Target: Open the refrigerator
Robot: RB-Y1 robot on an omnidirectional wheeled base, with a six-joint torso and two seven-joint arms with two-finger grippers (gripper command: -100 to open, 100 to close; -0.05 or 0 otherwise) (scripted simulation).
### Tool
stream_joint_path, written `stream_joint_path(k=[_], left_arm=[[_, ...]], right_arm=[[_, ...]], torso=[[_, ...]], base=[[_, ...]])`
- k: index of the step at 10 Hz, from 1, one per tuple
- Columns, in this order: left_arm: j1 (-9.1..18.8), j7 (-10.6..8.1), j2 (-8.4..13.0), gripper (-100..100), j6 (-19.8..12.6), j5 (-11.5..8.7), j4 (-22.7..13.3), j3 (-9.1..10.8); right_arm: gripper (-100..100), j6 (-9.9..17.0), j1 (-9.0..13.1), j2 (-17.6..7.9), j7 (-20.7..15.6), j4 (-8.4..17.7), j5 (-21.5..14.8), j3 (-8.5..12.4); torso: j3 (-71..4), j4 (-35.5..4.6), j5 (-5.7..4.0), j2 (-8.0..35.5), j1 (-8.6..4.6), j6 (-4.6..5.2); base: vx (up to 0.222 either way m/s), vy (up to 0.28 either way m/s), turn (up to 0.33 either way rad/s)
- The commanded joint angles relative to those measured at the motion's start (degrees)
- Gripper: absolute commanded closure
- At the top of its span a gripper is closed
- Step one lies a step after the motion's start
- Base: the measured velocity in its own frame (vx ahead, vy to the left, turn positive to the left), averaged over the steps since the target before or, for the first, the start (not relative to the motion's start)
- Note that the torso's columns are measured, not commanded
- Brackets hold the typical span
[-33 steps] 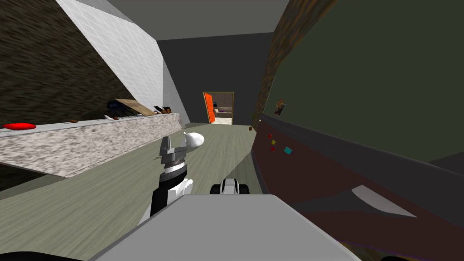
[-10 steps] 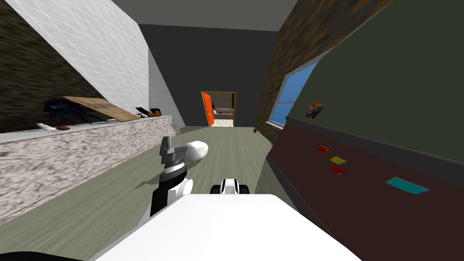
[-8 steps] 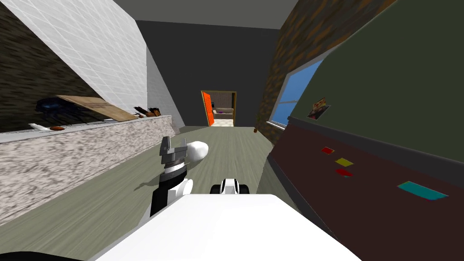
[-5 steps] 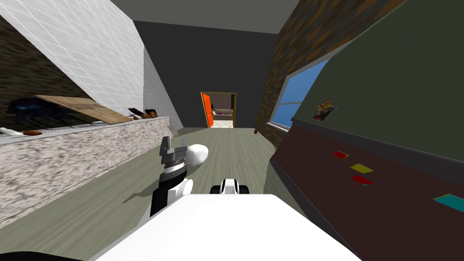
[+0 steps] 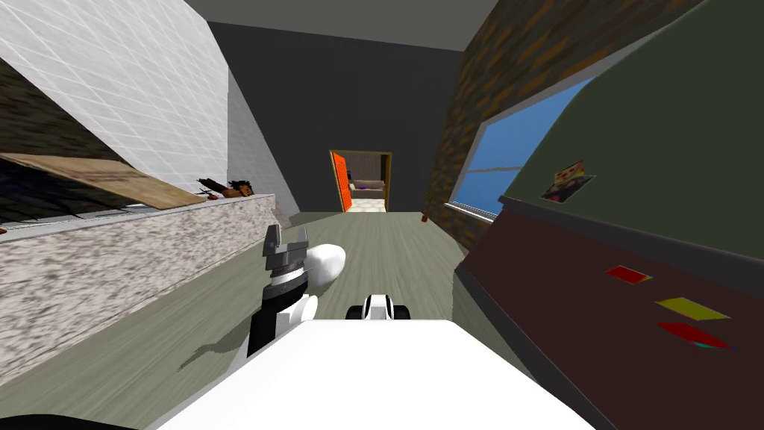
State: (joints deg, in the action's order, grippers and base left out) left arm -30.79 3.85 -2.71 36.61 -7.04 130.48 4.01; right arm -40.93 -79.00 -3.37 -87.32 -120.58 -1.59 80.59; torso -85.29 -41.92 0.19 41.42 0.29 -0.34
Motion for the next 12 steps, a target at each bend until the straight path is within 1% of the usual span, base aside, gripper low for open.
stream_joint_path(k=[1, 2, 3, 4, 5, 6, 7, 8, 9, 10, 11, 12], left_arm=[[0.00, 0.00, 0.01, 0, 0.00, 0.00, 0.00, 0.01], [0.00, 0.00, 0.01, 0, 0.00, 0.00, 0.00, 0.01], [0.00, 0.00, 0.01, 0, 0.00, 0.00, 0.00, 0.01], [0.01, 0.00, 0.01, 0, 0.00, 0.00, 0.00, 0.01], [0.01, 0.00, 0.01, 0, 0.00, 0.00, 0.00, 0.00], [0.01, 0.00, 0.01, 0, 0.00, 0.00, 0.00, 0.01], [0.00, 0.00, 0.02, 0, 0.00, 0.00, 0.00, 0.02], [0.02, 0.00, 0.02, 0, 0.00, 0.00, 0.00, 0.02], [0.01, 0.00, 0.02, 0, 0.00, 0.00, 0.00, 0.02], [0.01, 0.00, 0.02, 0, 0.00, 0.00, 0.00, 0.02], [0.01, 0.00, 0.02, 0, 0.00, 0.00, 0.00, 0.02], [0.01, 0.00, 0.02, 0, 0.00, 0.00, 0.00, 0.02]], right_arm=[[100, 1.64, -0.37, 0.66, -0.27, 0.23, -0.07, 0.55], [100, 2.59, -0.63, 1.33, -0.42, 0.35, -0.16, 0.82], [100, 2.59, -0.63, 1.33, -0.42, 0.35, -0.16, 0.82], [100, 3.55, -0.89, 2.00, -0.58, 0.47, -0.25, 1.10], [100, 3.55, -0.89, 2.00, -0.58, 0.47, -0.25, 1.10], [100, 4.51, -1.15, 2.67, -0.74, 0.58, -0.34, 1.37], [100, 3.89, -0.98, 2.62, -0.73, 0.52, -0.54, 0.75], [100, 5.31, -1.02, 2.86, -0.98, 1.06, -0.84, 0.71], [100, 5.31, -1.02, 2.86, -0.98, 1.06, -0.84, 0.71], [100, 6.60, -1.07, 2.83, -1.23, 1.53, -1.01, 0.93], [100, 6.60, -1.07, 2.83, -1.23, 1.53, -1.01, 0.93], [100, 7.90, -1.11, 2.80, -1.48, 2.01, -1.19, 1.16]], torso=[[0.03, -0.06, 0.13, 0.24, -0.24, -0.01], [-0.07, -0.04, 0.17, 0.17, -0.38, -0.05], [-0.09, -0.03, 0.18, 0.18, -0.31, -0.08], [-0.05, -0.05, 0.20, 0.28, -0.31, -0.13], [0.14, -0.11, 0.11, 0.36, -0.10, 0.02], [0.22, -0.18, 0.24, 0.58, -0.20, 0.10], [0.10, -0.15, 0.27, 0.41, -0.25, 0.09], [0.17, -0.17, 0.26, 0.71, -0.43, -0.01], [0.17, -0.15, 0.10, 0.37, -0.23, 0.10], [0.12, -0.10, 0.06, 0.32, -0.29, 0.03], [0.08, -0.07, 0.03, 0.23, -0.30, 0.00], [0.02, -0.05, 0.05, 0.24, -0.43, -0.07]], base=[[0.302, 0.196, -0.044], [0.292, 0.212, -0.053], [0.238, 0.201, -0.028], [0.218, 0.251, 0.002], [0.200, 0.199, -0.011], [0.272, 0.137, -0.043], [0.133, 0.075, -0.055], [0.209, 0.113, -0.069], [0.227, 0.104, -0.053], [0.231, 0.128, -0.042], [0.229, 0.117, -0.033], [0.215, 0.126, -0.040]])
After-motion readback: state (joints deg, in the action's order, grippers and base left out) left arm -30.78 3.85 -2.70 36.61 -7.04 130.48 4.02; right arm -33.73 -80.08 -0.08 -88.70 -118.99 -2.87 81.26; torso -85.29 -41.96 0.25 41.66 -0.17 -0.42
